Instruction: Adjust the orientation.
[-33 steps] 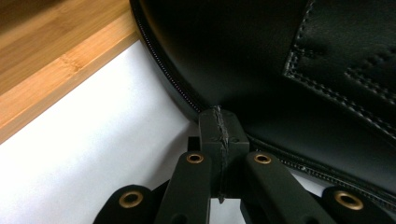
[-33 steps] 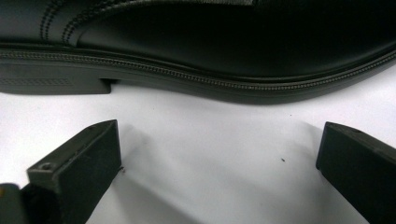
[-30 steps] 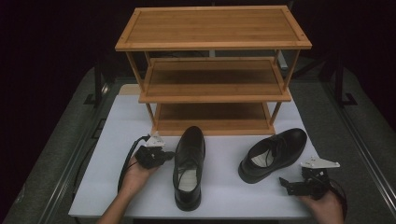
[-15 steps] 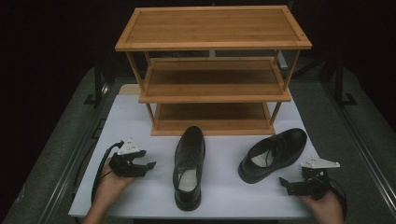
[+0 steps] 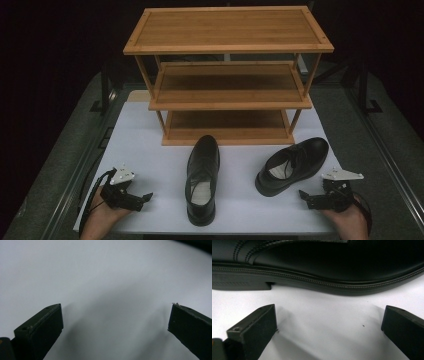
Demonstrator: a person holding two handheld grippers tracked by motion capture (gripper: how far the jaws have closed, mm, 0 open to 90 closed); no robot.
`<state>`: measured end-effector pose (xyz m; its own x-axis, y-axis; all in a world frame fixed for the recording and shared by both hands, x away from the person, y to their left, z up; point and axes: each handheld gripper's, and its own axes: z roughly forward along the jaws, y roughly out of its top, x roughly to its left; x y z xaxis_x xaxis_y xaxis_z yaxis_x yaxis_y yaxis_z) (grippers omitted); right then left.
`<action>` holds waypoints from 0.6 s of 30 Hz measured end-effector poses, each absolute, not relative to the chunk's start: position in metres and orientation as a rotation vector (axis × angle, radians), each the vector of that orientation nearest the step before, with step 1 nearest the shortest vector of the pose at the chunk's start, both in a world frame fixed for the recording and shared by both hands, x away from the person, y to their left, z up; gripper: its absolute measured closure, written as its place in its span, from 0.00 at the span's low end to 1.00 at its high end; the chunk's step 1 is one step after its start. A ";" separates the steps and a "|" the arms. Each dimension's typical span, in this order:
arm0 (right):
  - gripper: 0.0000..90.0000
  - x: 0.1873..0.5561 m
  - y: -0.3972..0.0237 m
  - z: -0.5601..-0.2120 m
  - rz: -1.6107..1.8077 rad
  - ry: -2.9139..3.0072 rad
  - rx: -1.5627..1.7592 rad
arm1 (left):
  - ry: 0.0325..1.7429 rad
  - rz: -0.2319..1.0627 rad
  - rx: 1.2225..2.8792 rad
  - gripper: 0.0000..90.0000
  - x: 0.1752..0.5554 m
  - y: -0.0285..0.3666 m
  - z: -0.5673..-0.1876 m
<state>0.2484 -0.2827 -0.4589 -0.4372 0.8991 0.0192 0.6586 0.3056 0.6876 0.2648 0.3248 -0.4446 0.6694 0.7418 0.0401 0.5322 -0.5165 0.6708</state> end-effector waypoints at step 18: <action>0.89 0.242 -0.303 -0.434 1.010 2.156 1.428 | 0.973 0.414 2.221 0.00 0.264 0.328 -0.451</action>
<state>0.2415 -0.3025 -0.4338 -0.4222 0.9026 0.0847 0.6427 0.2321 0.7301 0.2638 0.3285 -0.4510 0.6720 0.7403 0.0204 0.5282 -0.4984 0.6874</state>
